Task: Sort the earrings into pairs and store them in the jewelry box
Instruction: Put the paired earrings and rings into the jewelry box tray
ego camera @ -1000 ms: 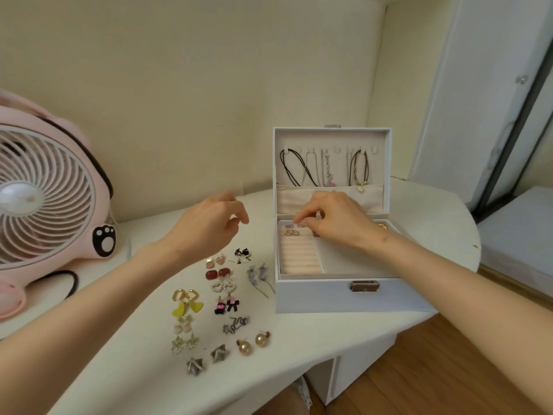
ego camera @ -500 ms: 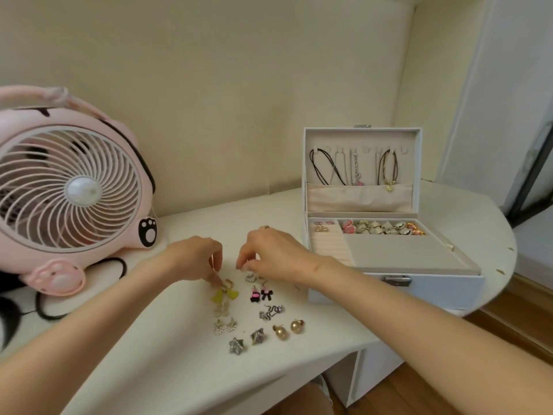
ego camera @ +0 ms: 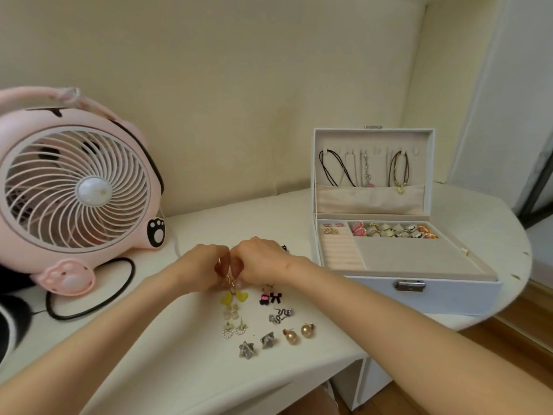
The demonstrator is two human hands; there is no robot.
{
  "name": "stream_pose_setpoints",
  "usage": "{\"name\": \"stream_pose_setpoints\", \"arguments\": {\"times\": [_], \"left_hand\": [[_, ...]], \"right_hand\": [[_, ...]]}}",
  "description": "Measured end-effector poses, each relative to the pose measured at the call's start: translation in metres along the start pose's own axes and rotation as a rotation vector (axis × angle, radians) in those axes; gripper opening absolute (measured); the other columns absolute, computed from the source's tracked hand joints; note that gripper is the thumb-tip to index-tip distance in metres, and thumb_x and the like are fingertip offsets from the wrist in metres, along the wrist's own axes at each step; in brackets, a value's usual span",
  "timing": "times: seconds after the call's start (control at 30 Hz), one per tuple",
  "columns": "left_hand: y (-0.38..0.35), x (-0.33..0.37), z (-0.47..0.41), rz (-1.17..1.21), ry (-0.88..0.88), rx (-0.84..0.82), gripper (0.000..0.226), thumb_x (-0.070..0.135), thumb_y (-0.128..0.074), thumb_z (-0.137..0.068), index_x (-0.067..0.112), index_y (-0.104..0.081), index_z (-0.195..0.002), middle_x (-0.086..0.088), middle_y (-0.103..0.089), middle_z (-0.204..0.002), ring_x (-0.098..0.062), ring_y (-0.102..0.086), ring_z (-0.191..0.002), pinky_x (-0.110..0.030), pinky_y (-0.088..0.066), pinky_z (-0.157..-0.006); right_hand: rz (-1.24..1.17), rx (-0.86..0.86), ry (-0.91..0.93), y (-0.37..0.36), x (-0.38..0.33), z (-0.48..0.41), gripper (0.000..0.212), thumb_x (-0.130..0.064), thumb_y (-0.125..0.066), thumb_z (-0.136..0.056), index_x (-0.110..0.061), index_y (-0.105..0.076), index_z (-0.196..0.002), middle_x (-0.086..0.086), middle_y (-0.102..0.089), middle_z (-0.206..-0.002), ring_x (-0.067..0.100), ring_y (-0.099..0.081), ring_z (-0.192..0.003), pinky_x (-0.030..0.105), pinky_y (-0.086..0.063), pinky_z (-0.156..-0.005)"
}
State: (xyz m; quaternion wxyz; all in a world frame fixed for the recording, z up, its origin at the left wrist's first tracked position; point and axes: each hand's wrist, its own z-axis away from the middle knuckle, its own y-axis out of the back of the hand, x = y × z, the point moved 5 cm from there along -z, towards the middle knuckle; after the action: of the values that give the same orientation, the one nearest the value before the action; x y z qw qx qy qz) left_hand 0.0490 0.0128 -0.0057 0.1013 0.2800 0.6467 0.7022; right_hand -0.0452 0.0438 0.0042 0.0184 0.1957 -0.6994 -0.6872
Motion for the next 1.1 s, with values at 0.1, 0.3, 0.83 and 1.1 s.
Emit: {"name": "stream_pose_setpoints", "arguments": {"times": [0.1,0.3,0.83,1.1], "left_hand": [[0.007,0.004,0.003,0.076,-0.007,0.038,0.032,0.015,-0.074,-0.073,0.024,-0.045,-0.064,0.008,-0.051,-0.065,-0.008,-0.046,-0.06,-0.015,-0.033,-0.051],[0.039,0.055,0.012,0.204,-0.214,0.233,0.022,0.01,-0.072,-0.075,0.022,-0.055,-0.066,0.007,-0.065,-0.061,-0.007,-0.061,-0.058,-0.025,-0.048,-0.062],[0.022,0.166,-0.06,-0.025,-0.361,0.463,0.007,0.025,-0.066,-0.082,0.022,-0.065,-0.088,0.005,-0.065,-0.096,-0.018,-0.052,-0.098,-0.027,-0.03,-0.074],[0.012,0.165,-0.065,-0.049,-0.373,0.433,0.004,0.021,-0.063,-0.083,0.02,-0.064,-0.087,0.005,-0.067,-0.092,-0.019,-0.052,-0.095,-0.028,-0.031,-0.076]], "right_hand": [[-0.082,0.061,-0.02,0.006,0.004,0.002,0.028,-0.004,-0.063,-0.08,-0.023,-0.051,-0.063,0.003,-0.066,-0.092,0.023,-0.06,-0.089,0.03,-0.045,-0.068],[-0.188,0.245,-0.048,0.055,0.023,0.038,0.024,-0.014,-0.077,-0.071,-0.02,-0.056,-0.062,-0.014,-0.052,-0.064,0.012,-0.054,-0.073,0.024,-0.041,-0.061],[-0.331,0.524,-0.36,0.086,0.16,0.099,0.007,-0.01,-0.078,-0.07,-0.011,-0.071,-0.071,-0.006,-0.063,-0.067,0.009,-0.059,-0.07,0.019,-0.047,-0.067],[-0.339,0.481,-0.345,0.084,0.162,0.094,0.007,-0.009,-0.078,-0.07,-0.01,-0.072,-0.074,-0.005,-0.064,-0.069,0.009,-0.06,-0.073,0.018,-0.047,-0.069]]}}
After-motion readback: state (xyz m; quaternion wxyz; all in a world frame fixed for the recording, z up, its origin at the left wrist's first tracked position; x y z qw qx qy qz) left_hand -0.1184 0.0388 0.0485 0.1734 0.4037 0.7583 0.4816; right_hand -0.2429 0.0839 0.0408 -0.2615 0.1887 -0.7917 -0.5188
